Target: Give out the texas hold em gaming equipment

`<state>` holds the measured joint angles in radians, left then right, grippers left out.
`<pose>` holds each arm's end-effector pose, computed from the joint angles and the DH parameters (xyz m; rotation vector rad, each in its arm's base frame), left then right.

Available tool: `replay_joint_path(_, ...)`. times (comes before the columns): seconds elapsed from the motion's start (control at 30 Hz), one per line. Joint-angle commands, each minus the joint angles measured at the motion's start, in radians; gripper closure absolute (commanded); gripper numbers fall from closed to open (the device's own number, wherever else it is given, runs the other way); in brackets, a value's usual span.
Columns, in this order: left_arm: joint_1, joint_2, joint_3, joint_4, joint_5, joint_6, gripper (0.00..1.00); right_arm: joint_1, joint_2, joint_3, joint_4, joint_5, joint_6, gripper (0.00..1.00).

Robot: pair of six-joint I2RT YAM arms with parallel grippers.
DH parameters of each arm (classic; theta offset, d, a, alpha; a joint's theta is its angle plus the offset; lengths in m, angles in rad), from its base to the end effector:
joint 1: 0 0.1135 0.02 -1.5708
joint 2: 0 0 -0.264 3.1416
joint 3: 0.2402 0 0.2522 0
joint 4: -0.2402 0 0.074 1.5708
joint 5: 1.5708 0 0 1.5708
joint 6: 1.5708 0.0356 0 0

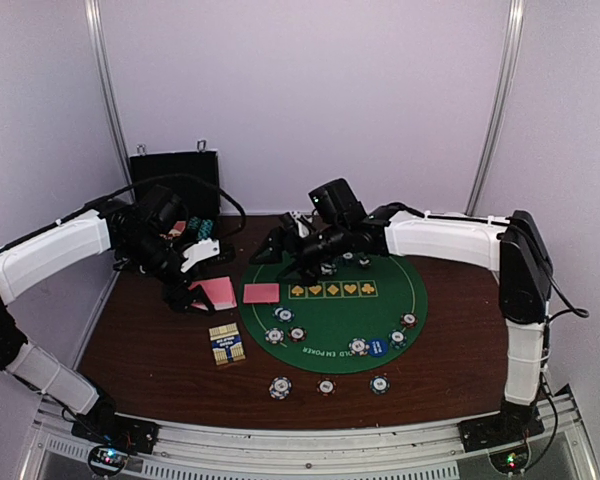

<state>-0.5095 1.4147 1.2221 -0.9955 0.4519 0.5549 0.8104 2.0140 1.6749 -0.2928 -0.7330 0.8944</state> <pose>0.2285 -0.1455 0.2879 1.4675 2.2560 -0.6061 0.3034 0.3535 0.2678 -0.3898 2.5738 1.6214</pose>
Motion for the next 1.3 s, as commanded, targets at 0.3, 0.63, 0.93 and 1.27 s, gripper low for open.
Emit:
replay_joint_path(0.3, 0.006, 0.006, 0.046, 0.033, 0.039, -0.026, 1.0, 0.11, -0.011, -0.065, 0.27, -0.037, 0.144, 0.08)
replay_joint_path(0.63, 0.006, 0.002, 0.047, 0.034, 0.038, -0.029, 1.0, 0.148, 0.04, -0.043, 0.33, -0.036, 0.177, 0.08)
replay_joint_path(0.93, 0.006, 0.002, 0.052, 0.034, 0.046, -0.035, 1.0, 0.16, 0.089, 0.005, 0.335, -0.035, 0.189, 0.08)
replay_joint_path(1.27, 0.006, 0.013, 0.063, 0.034, 0.056, -0.038, 1.0, 0.18, 0.183, 0.114, 0.33, -0.041, 0.216, 0.07)
